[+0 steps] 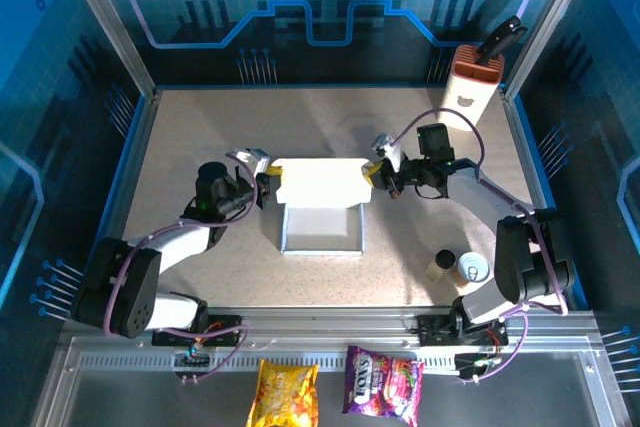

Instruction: Fold the paper box

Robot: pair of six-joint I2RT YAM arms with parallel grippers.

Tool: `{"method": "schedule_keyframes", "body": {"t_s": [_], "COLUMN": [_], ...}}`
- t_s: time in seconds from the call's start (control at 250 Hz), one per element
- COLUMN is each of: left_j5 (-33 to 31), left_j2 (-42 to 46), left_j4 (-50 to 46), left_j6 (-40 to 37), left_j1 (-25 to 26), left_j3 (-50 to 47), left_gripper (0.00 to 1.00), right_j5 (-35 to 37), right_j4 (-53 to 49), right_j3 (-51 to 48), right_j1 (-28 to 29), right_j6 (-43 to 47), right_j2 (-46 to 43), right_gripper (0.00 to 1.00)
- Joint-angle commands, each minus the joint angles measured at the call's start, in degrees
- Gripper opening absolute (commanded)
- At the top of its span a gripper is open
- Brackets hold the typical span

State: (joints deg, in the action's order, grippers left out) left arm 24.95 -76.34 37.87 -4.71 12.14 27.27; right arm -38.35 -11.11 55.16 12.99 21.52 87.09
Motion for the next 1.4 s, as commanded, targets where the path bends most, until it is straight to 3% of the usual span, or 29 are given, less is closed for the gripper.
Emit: {"method": "schedule_keyframes", "body": {"t_s": [0.0,0.172,0.332,0.611,0.751,0.927,1.091,1.395], "left_j5": [-3.5,-3.7,-3.8,-4.4,-4.5,-6.1,-9.9,-19.7], "left_j2": [2.5,3.3,3.2,2.4,1.9,2.2,2.6,0.0], "left_j4": [-7.0,-9.2,-11.2,-15.3,-17.0,-19.1,-20.6,-27.6], "left_j6": [-2.5,-2.6,-2.3,-2.4,-2.6,-2.1,1.8,9.7], "left_j1": [0.8,0.9,1.2,1.6,1.7,2.7,3.6,7.8], "left_j3": [2.2,2.4,3.6,5.4,6.3,7.1,8.5,15.4], "left_gripper": [0.1,0.11,0.21,0.2,0.25,0.08,0.0,0.0], "right_j5": [2.1,2.2,2.1,2.4,2.9,5.9,16.2,50.1], "right_j4": [1.0,0.7,0.6,1.0,1.2,1.8,4.0,-0.5], "right_j3": [-0.8,-0.6,-0.4,-0.3,-0.5,-0.9,-2.0,2.5], "right_j1": [0.7,0.7,0.9,1.2,1.5,2.2,6.9,21.0], "right_j6": [-1.4,-1.4,-1.4,-2.0,-2.6,-6.0,-16.0,-37.5], "right_j2": [-1.6,-1.7,-1.5,-1.2,-1.1,-1.8,-3.6,-3.3], "right_gripper": [0.0,0.0,0.0,0.0,0.0,0.0,0.0,0.0]}}
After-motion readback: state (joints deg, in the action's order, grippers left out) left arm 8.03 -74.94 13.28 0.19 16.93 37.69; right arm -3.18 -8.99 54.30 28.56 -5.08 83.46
